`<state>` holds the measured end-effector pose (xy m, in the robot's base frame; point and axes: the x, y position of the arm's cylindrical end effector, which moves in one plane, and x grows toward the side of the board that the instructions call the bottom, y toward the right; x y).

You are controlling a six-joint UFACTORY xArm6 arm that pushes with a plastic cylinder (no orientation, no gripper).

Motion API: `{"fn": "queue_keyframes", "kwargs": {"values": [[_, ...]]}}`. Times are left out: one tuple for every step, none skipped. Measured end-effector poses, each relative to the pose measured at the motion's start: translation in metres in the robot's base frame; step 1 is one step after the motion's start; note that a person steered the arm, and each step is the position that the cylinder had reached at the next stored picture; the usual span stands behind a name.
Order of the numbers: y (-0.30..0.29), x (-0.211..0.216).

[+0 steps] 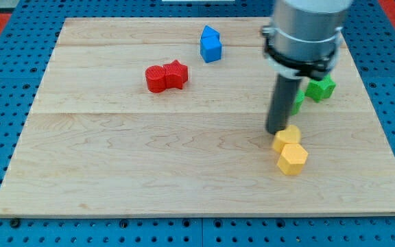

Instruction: Move the green circle left to the green star

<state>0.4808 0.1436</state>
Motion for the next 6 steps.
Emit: {"fn": "queue_keyframes", "kwargs": {"values": [[0.012, -0.003], [0.005, -0.02], [0.003, -0.037], [0.018, -0.04], [0.048, -0.039], [0.09, -0.039]]}}
